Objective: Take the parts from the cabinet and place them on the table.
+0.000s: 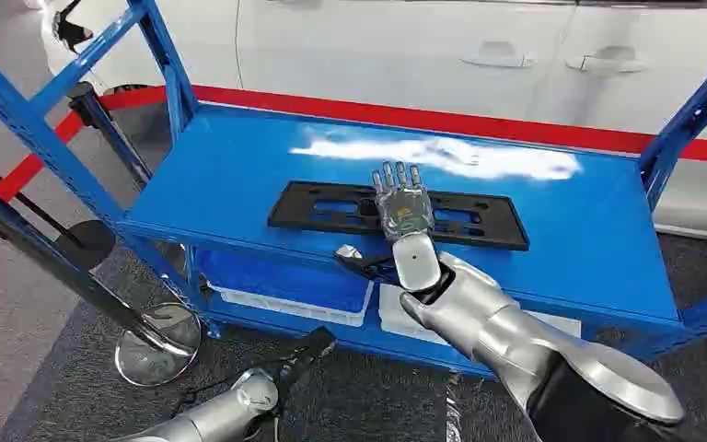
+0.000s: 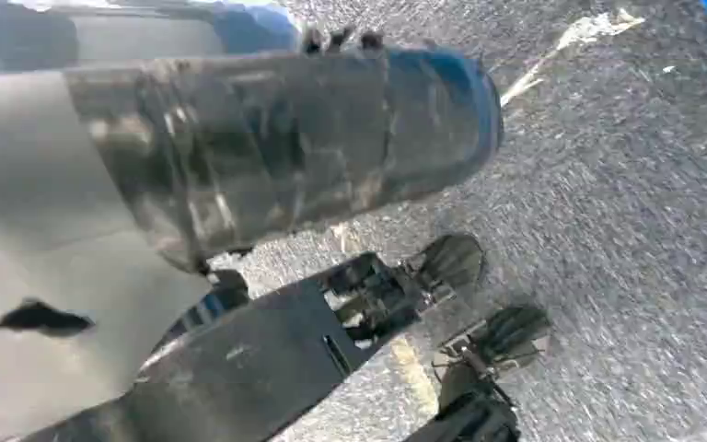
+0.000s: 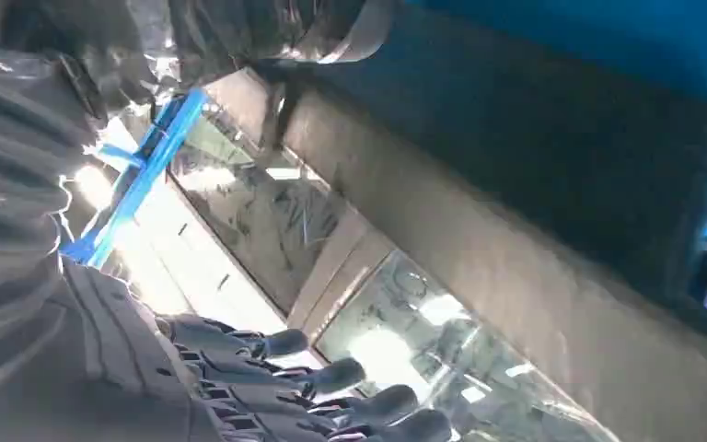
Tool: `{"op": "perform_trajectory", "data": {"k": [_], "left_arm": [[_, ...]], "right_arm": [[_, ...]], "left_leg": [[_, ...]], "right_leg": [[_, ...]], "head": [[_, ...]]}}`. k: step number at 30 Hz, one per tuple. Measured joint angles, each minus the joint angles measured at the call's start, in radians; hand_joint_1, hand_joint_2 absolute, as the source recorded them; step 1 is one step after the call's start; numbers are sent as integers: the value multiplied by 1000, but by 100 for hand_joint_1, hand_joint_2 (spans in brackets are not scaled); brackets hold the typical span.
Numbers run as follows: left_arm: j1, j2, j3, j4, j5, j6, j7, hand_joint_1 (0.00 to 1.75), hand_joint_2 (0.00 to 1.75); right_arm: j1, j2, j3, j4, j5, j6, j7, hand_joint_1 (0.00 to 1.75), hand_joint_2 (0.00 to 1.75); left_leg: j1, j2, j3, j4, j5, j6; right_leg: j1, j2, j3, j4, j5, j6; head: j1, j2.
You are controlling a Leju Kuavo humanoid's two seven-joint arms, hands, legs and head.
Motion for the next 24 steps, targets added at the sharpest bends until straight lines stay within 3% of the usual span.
{"op": "perform_trajectory", "data": {"k": [3, 4, 5, 7, 8, 9, 10, 11, 13, 14, 15, 18, 20, 23, 24], "left_arm": [[2, 2, 0, 0, 0, 0, 0, 0, 0], [2, 2, 0, 0, 0, 0, 0, 0, 0], [1, 2, 0, 0, 1, -1, 0, 0, 0], [1, 2, 0, 0, 2, -2, 0, 0, 0], [3, 2, 0, 0, 3, -3, 0, 0, 0], [5, 2, 0, 0, 5, -3, 0, 0, 0], [6, 2, 0, 0, 8, -5, 0, 0, 0], [6, 2, 0, 0, 9, -6, 0, 0, 0], [6, 2, 0, 0, 10, -7, 0, 0, 0], [5, 3, 0, 0, 11, -6, 0, 0, 0], [3, 3, 0, 0, 11, -6, 1, 0, 0], [5, 3, 0, 0, 14, -2, 0, 0, 0], [5, 5, 0, 0, 14, 0, 0, 0, 0], [5, 5, 0, 0, 19, 0, 0, 0, 0], [7, 5, 0, 0, 20, 0, 0, 0, 0]], "right_arm": [[-3, -8, -2, 0, 0, 0, 9, 0, 175], [-7, -15, -5, 0, -1, 0, 9, 70, 175], [-13, -23, -8, 0, -1, 2, 8, 168, 175], [-23, -32, -20, 0, -6, 16, 7, 173, 175], [-22, -35, -24, 0, -9, 22, 6, 171, 175], [-20, -40, -27, 1, -16, 28, 5, 169, 175], [-20, -42, -27, 1, -20, 32, 0, 166, 175], [-20, -45, -29, 2, -24, 34, -6, 169, 175], [-22, -48, -39, 2, -33, 34, -16, 166, 175], [-24, -49, -47, 2, -37, 34, -23, 164, 175], [-26, -48, -51, 1, -39, 35, -29, 162, 175], [-23, -53, -53, 2, -41, 40, -32, 159, 175], [-25, -53, -58, 1, -42, 39, -38, 159, 175], [-27, -54, -66, 1, -41, 40, -46, 155, 175], [-26, -55, -67, 1, -41, 40, -46, 152, 175]], "left_leg": [[1, -1, 3, -11, 8, 8], [12, 1, 12, -27, 16, 10], [11, 1, 14, -31, 20, 12], [12, 1, 11, -30, 21, 16], [11, 2, 11, -29, 20, 16], [12, 2, 9, -28, 20, 16], [12, 1, 8, -25, 20, 16], [13, 1, 7, -21, 18, 16], [16, -1, 7, -6, 8, 8], [13, -3, -1, 2, 1, 1], [10, -3, -8, 17, -2, -3], [11, -4, -10, 9, 5, -11], [13, -1, -27, 41, -26, -22], [15, 0, -126, 260, -125, -30], [15, 0, -152, 311, -136, -30]], "right_leg": [[1, -1, 3, -9, 5, 9], [3, -1, -3, -6, -4, 14], [1, -2, -13, 22, -26, 18], [-1, -2, -77, 171, -100, 23], [-2, -2, -112, 246, -127, 26], [-2, -2, -135, 291, -135, 28], [-4, -2, -135, 288, -121, 30], [-6, -3, -111, 239, -86, 31], [-13, -3, -22, 65, -2, 35], [-10, -1, 3, 21, -26, 34], [-9, 2, 3, 13, -15, 22], [-4, 1, -3, 16, -13, 6], [-10, 0, -2, 13, -9, -5], [-8, 0, -2, 13, -10, -10], [-5, 0, -2, 13, -10, -10]], "head": [[0, 0], [2, 0], [2, 0], [3, 0], [4, 0], [4, 0], [5, 0], [5, 0], [5, 0], [4, 0], [7, 0], [6, 0], [3, 0], [-1, 0], [-1, 0]]}}
